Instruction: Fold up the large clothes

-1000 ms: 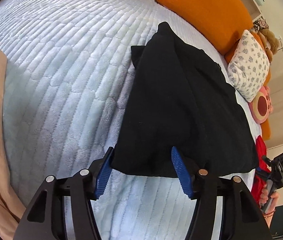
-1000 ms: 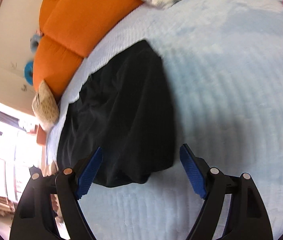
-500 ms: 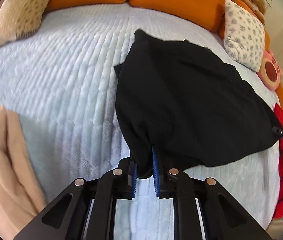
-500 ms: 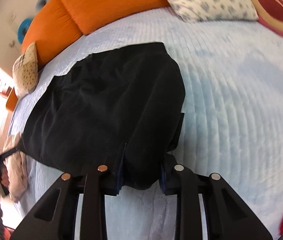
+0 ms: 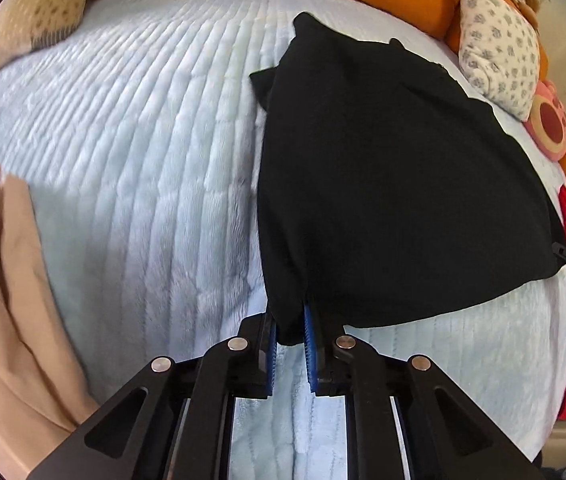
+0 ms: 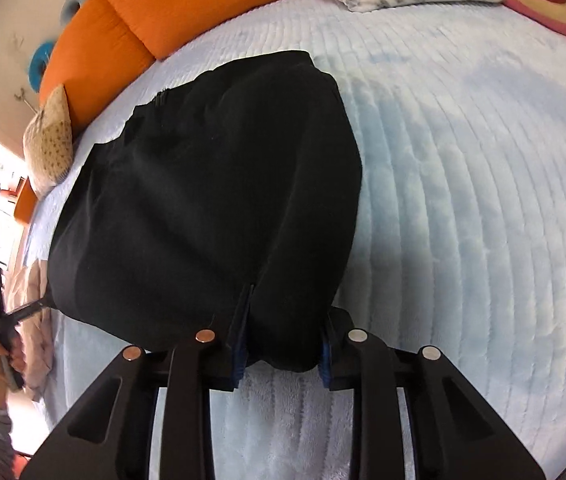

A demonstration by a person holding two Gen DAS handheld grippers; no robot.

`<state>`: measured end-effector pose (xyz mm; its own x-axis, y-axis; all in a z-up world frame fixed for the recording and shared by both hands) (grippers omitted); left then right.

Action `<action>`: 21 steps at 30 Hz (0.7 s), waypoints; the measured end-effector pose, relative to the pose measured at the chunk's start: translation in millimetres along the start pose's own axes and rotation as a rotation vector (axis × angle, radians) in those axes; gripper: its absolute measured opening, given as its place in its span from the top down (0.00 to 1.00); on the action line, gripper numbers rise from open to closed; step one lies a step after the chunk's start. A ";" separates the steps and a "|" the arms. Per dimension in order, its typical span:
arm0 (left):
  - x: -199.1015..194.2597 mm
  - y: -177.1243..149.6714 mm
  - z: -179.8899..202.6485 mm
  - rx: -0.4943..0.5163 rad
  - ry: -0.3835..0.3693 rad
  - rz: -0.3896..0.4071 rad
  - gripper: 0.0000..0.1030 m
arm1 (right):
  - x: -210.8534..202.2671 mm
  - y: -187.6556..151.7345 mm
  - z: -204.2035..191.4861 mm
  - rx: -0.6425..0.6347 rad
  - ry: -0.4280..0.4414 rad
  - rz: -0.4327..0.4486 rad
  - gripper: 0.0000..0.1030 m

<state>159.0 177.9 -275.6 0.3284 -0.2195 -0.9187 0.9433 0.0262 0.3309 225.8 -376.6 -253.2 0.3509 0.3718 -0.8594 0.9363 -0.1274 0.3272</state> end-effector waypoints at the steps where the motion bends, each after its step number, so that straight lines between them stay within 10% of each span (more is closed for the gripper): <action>1: -0.1 -1.1 -1.2 0.001 0.006 0.005 0.80 | -2.1 0.7 -2.1 -0.020 -0.020 0.001 0.63; 5: -14.7 -16.5 -15.6 -0.009 0.103 0.027 0.29 | -19.6 0.4 -8.3 -0.080 -0.145 -0.005 0.28; 10: -39.7 -42.4 -35.2 -0.163 -0.026 0.034 0.22 | -75.1 -8.2 -15.5 -0.136 -0.295 0.119 0.28; 15: -47.5 -39.7 -25.3 -0.362 -0.301 0.105 0.20 | -104.2 -13.2 -91.0 -0.275 -0.250 0.255 0.37; 21: -8.7 -26.2 -2.4 -0.534 -0.443 0.099 0.21 | -67.4 5.6 -176.8 -0.331 -0.172 0.252 0.47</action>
Point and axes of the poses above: each gripper's, at about its wrist camera, not at the fingertips, and x roughly the way its jaws point, z to its right, y to its top, the point moved 4 cm from there along x, roughly the way its jaws point, and after that the axes turned 2 degrees about x, right-handed, at the moved point
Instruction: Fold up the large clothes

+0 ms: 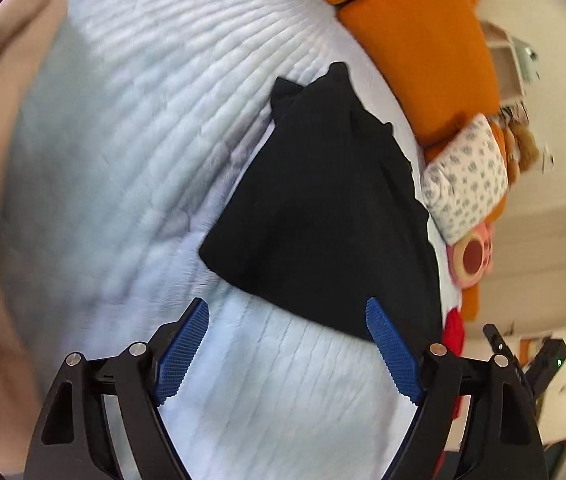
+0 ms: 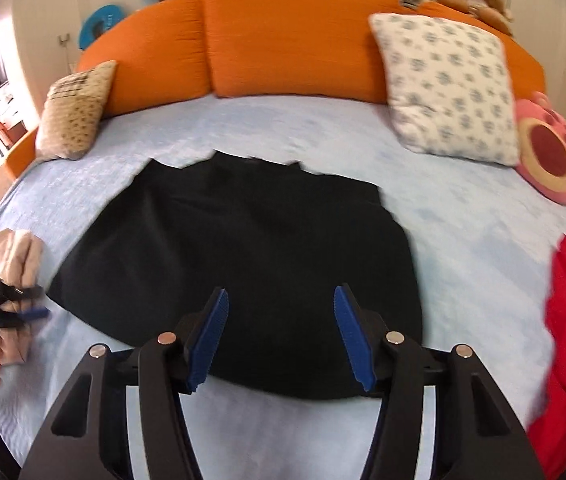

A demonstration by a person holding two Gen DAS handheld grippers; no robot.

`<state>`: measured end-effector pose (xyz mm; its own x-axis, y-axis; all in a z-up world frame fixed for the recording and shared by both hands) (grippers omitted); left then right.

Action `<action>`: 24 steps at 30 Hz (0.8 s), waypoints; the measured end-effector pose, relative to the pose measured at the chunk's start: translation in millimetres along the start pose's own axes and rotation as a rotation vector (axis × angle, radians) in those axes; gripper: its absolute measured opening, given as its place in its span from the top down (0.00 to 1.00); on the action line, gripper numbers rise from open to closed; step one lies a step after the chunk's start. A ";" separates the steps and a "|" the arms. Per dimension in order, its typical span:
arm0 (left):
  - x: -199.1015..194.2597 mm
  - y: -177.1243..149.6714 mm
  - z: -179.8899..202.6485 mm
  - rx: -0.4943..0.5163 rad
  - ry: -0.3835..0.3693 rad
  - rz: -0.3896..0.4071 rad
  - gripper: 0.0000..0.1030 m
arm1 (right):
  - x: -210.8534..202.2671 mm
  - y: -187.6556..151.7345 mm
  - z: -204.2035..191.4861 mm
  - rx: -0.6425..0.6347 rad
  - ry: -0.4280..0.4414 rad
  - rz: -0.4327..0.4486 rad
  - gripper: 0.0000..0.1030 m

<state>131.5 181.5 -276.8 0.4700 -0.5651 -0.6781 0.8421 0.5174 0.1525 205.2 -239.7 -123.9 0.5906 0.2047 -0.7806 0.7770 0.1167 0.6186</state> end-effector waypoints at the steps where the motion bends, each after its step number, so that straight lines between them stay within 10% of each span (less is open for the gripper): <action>1: 8.0 -0.1 0.3 -0.021 -0.011 -0.001 0.21 | 5.7 2.6 -10.0 -0.003 0.017 -0.003 0.47; 10: 38.2 17.5 6.4 -0.119 -0.118 0.072 0.19 | 61.7 6.2 -58.4 -0.038 0.018 -0.027 0.47; 24: 48.1 19.2 -6.4 -0.099 -0.043 0.091 0.21 | 104.9 -18.9 -48.6 0.017 0.038 -0.073 0.46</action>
Point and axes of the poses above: each gripper's, at about its wrist camera, not at the fingertips, and x roughly the way its jaws point, z to its right, y to its top, the point moved 4 cm from there along x, roughly the way its jaws point, and after that the axes turned 2 degrees about x, right-handed, at the moved point
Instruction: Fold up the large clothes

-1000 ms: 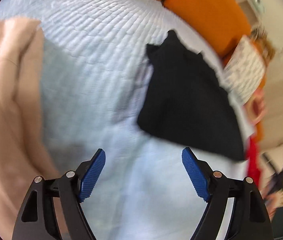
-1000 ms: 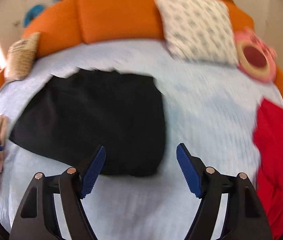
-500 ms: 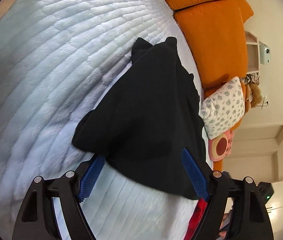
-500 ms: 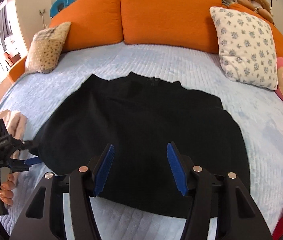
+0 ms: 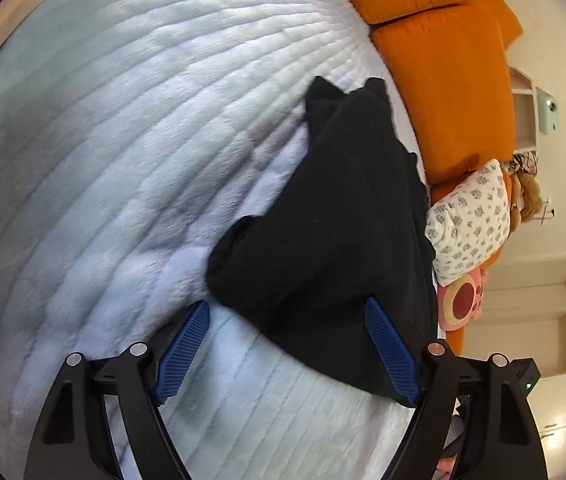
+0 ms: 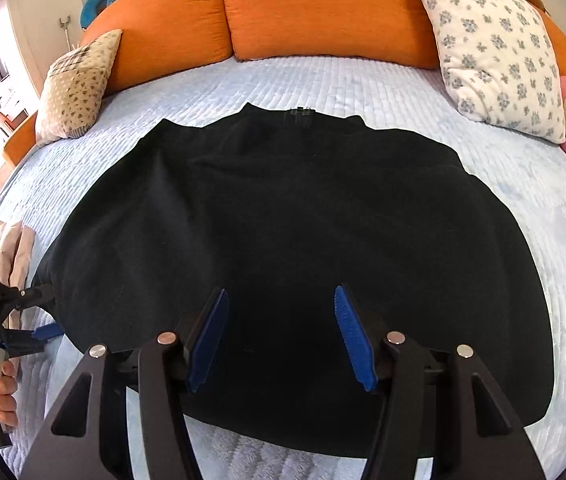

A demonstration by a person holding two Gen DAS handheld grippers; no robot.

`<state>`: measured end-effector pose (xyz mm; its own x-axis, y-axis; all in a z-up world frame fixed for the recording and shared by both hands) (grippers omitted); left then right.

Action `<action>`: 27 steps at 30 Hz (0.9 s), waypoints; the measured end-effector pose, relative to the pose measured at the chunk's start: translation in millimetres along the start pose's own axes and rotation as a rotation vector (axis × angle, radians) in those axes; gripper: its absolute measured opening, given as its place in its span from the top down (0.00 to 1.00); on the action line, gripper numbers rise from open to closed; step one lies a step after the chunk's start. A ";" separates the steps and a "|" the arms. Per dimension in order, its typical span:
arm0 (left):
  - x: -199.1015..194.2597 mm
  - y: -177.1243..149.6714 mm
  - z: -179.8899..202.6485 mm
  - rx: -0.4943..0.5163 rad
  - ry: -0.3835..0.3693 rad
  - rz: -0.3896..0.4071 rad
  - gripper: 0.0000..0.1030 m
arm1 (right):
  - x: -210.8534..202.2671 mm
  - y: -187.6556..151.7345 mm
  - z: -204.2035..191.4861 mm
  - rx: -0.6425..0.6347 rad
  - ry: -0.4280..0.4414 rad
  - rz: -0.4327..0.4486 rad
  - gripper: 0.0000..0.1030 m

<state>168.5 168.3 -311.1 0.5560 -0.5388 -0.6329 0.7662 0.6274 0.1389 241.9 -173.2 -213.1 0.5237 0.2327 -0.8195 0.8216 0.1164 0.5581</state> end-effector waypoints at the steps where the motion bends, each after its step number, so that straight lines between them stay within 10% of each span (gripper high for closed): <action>1: 1.2 1.4 5.5 0.016 -0.004 0.008 0.21 | 1.4 0.6 -1.8 -0.010 -0.003 -0.002 0.46; 10: 25.1 24.9 19.7 0.001 0.053 0.042 0.14 | 5.8 15.2 -4.4 0.028 0.008 0.032 0.47; 17: 22.5 32.8 43.4 0.079 0.097 0.099 0.61 | -7.9 18.6 -3.6 0.119 0.063 0.132 0.72; 27: 6.6 30.0 101.7 0.248 0.089 0.146 0.68 | 22.5 -50.0 15.3 0.292 0.016 0.167 0.73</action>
Point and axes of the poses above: each gripper's, at about its wrist camera, not at the fingertips, and x roughly the way its jaws point, z to its right, y to its top, the point moved 4 cm from there along x, roughly the way its jaws point, and after that the axes turned 2 degrees about x, right-handed, at the moved point
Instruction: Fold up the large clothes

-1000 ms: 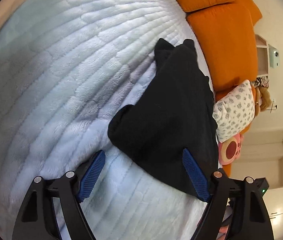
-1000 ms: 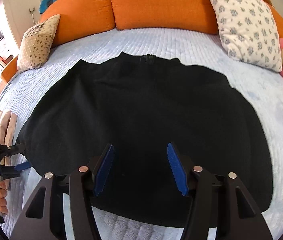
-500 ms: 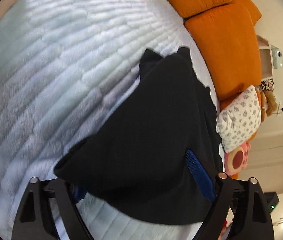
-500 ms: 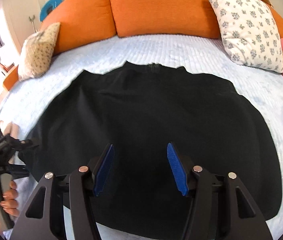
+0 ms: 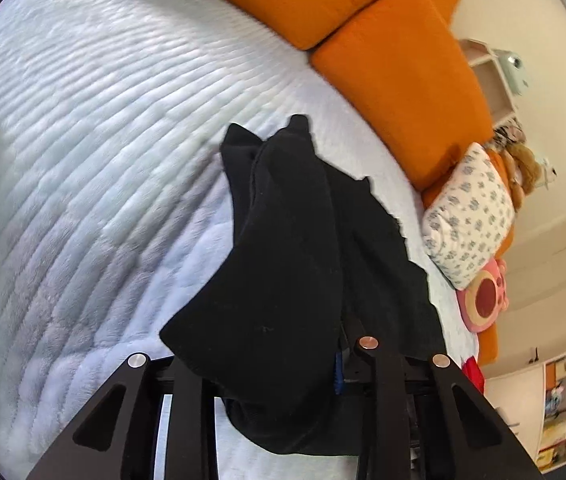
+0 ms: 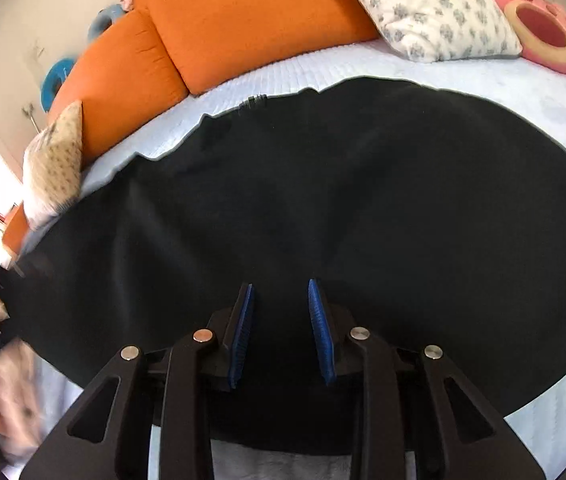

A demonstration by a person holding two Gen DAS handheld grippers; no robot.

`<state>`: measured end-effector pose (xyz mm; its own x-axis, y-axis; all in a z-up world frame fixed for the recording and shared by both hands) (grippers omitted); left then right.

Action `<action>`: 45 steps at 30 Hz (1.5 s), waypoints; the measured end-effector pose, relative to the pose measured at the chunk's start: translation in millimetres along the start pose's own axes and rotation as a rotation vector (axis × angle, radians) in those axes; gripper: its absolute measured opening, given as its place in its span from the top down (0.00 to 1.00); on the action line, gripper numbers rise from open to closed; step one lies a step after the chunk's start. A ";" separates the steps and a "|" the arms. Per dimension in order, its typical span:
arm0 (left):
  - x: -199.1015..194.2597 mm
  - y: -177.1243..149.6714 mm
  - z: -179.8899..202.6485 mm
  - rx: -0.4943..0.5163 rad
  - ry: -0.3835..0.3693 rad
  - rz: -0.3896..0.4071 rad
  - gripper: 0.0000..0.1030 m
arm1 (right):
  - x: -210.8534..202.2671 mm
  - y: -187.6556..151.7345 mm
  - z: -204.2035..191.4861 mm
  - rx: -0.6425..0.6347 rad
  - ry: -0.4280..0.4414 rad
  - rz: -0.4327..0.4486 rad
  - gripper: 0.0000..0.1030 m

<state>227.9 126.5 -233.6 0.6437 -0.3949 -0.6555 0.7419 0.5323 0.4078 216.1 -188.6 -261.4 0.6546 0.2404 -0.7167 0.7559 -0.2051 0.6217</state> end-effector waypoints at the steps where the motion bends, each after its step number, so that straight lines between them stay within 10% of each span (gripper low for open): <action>1: -1.6 0.9 8.7 0.021 -0.003 0.005 0.69 | -2.8 -2.6 -4.0 -0.014 -0.026 0.016 0.73; 13: -5.7 -13.3 186.4 0.394 -0.012 -0.005 0.71 | -25.1 -29.2 -1.6 0.050 -0.019 0.056 0.73; 19: 29.1 -62.3 265.1 0.555 0.022 -0.131 0.71 | -28.7 -34.7 -6.0 0.017 -0.057 0.085 0.73; 31: 120.0 -202.8 319.7 0.822 0.355 -0.362 0.70 | -29.6 -41.5 -14.2 0.002 -0.073 0.084 0.73; 39: 157.0 -264.1 327.1 0.919 0.465 -0.406 0.18 | -21.4 -32.8 -5.4 0.018 -0.055 0.079 0.73; 45: 136.0 -266.8 343.2 0.909 0.314 -0.336 0.14 | -21.3 -31.5 -1.2 0.023 -0.047 0.079 0.73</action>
<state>182.0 -326.2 -213.4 0.3940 -0.1356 -0.9090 0.8211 -0.3925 0.4145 178.4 -186.1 -265.4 0.7115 0.1780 -0.6798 0.7011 -0.2441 0.6700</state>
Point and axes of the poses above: each gripper's, at about its wrist camera, not at the fingertips, and x roughly the way its jaws point, z to its right, y to its top, the point moved 4 cm from there along x, roughly the way its jaws point, and after that the axes turned 2 degrees about x, right-handed, at the moved point
